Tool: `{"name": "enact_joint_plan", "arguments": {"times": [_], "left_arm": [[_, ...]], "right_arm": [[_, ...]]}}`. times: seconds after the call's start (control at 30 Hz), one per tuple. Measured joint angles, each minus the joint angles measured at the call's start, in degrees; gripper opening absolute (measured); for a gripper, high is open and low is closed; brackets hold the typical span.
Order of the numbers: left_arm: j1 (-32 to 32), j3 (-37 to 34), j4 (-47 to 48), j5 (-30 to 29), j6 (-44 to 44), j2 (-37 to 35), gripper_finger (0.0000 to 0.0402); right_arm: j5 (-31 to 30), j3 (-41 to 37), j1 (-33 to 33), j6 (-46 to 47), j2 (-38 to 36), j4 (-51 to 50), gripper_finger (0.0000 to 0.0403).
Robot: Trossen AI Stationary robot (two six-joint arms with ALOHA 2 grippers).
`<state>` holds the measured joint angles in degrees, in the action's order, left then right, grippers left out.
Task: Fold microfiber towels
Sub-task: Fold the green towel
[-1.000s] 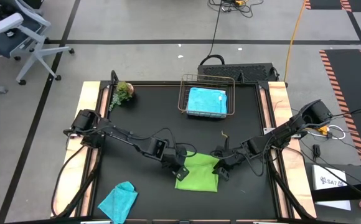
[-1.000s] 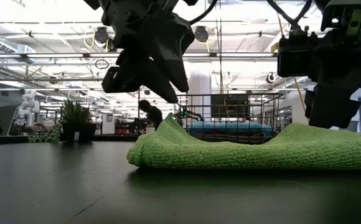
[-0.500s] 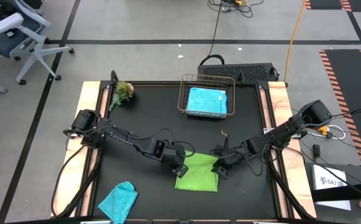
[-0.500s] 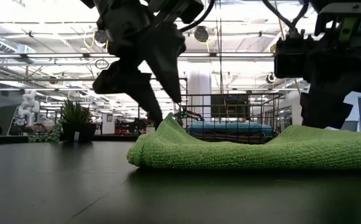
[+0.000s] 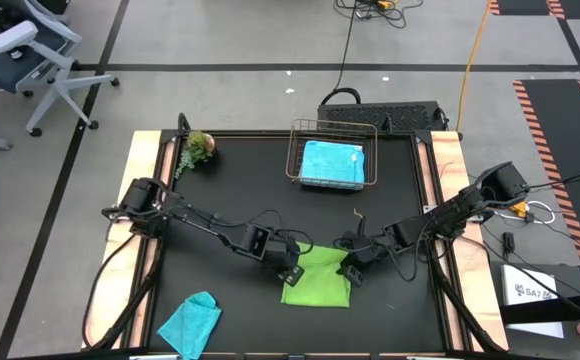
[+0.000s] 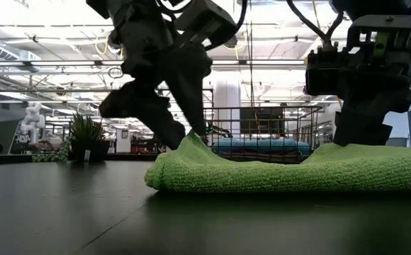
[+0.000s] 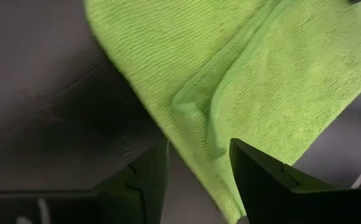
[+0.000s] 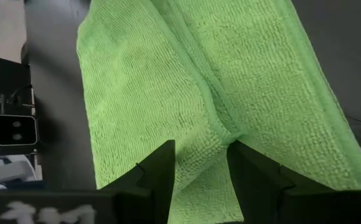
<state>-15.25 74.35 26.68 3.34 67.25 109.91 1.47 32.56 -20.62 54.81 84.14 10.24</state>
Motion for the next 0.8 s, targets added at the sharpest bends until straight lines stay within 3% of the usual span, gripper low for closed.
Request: {"name": "enact_joint_plan", "arguments": {"times": [0.3,0.63,0.8], "left_arm": [[0.2,0.0,-3.3,0.3,0.5,1.9,0.0173],[0.2,0.0,-8.7,4.7,1.8,5.8,0.0172],[0.5,0.0,-10.0,4.4,2.3,5.9,0.0172]], "right_arm": [[-0.1,0.0,0.0,0.2,0.0,1.5,0.0139],[0.0,0.1,0.0,1.3,0.0,0.8,0.0137],[0.1,0.0,0.0,1.5,0.0,-0.5,0.0102]]}}
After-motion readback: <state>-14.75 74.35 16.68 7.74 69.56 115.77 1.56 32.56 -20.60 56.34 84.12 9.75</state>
